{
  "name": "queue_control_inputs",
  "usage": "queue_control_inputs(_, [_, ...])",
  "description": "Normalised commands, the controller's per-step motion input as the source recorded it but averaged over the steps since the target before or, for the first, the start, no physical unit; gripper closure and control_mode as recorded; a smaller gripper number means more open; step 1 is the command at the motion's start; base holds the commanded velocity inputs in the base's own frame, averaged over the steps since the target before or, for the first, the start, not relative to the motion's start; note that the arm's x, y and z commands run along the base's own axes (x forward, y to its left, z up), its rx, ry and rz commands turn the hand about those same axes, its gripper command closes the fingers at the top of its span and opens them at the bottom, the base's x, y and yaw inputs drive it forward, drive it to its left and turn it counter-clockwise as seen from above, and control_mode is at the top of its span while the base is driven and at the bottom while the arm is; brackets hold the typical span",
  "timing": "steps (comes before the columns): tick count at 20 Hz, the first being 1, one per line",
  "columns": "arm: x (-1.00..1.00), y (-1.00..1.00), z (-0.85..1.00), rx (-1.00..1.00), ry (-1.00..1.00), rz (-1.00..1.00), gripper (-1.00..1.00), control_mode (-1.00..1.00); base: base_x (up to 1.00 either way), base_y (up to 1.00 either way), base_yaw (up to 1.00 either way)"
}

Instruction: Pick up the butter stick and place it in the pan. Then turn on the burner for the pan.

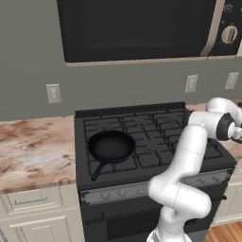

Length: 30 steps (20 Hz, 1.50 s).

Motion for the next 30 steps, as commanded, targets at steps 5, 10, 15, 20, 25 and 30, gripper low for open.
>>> queue_control_inputs(5, [-0.21,0.92,0.73,-0.09,-0.11,0.00,1.00,-1.00,0.00,0.00,0.00])
queue_control_inputs(10, [-0.12,1.00,0.90,-0.11,-0.08,0.00,1.00,-1.00,0.00,0.00,0.00])
queue_control_inputs(15, [-0.19,1.00,0.58,-0.05,-0.01,0.00,1.00,-1.00,0.00,0.00,0.00])
queue_control_inputs(20, [-0.08,1.00,0.50,-0.01,0.01,0.00,1.00,-1.00,0.00,0.00,0.00])
queue_control_inputs(25, [0.00,1.00,0.69,0.00,0.05,0.00,1.00,-1.00,0.00,0.00,0.00])
queue_control_inputs(30, [0.00,1.00,0.66,0.00,0.10,0.00,1.00,-1.00,0.00,0.00,0.00])
